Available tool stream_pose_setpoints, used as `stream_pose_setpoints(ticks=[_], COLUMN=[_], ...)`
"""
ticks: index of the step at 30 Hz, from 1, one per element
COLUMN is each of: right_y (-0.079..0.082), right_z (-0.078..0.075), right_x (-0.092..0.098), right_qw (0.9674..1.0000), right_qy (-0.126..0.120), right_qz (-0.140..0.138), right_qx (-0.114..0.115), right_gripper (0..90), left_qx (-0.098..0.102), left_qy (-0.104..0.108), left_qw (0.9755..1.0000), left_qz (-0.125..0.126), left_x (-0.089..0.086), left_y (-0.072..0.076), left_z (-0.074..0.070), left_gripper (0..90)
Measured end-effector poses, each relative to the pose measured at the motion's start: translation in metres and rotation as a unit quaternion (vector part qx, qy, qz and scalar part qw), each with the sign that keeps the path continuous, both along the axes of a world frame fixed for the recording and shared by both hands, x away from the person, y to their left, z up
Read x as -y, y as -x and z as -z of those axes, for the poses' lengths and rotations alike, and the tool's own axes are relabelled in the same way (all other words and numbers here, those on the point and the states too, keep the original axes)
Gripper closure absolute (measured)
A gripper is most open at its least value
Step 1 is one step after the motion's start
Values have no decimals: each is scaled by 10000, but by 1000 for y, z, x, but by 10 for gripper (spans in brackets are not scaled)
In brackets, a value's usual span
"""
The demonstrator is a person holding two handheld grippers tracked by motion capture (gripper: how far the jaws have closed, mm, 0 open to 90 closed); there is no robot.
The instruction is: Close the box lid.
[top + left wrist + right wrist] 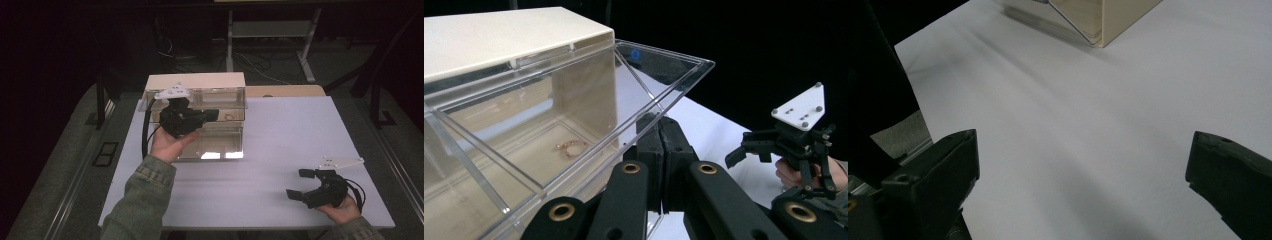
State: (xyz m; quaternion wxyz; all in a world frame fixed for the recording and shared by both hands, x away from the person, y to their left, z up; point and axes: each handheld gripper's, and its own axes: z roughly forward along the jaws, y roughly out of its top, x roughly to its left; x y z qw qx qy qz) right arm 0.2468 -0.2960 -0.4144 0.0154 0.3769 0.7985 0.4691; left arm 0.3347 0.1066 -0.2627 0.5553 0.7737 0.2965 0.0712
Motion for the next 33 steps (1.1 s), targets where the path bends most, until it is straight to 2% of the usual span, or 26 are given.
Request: stream_pose_setpoints(ticks=[6, 13, 18, 21, 28, 32, 33], right_y=[0, 0, 1, 1, 1, 1, 1], right_z=[0, 0, 0, 0, 0, 0, 0], right_x=[0, 1, 0, -1, 0, 1, 1], right_qw=[10000, 10000, 10000, 10000, 10000, 10000, 10000], right_qy=[-15, 26, 52, 58, 69, 56, 62], right_qz=[28, 12, -29, -44, -33, -29, -34], right_qx=[-31, -48, -6, -16, 5, -17, 35], right_gripper=[5, 5, 5, 5, 5, 5, 5], left_qx=[-129, -358, -470, -465, -526, -555, -570], left_qy=[7, -126, -19, 35, 336, 503, 517], left_qw=[9999, 9991, 9987, 9988, 9976, 9969, 9968], left_qz=[-5, 163, 171, 173, 297, 254, 232], left_x=[-1, -3, -10, -15, -31, -39, -41], left_y=[2, 6, 11, 16, 25, 28, 29], left_z=[8, 21, 30, 34, 50, 60, 63], left_gripper=[842, 778, 707, 620, 314, 218, 196])
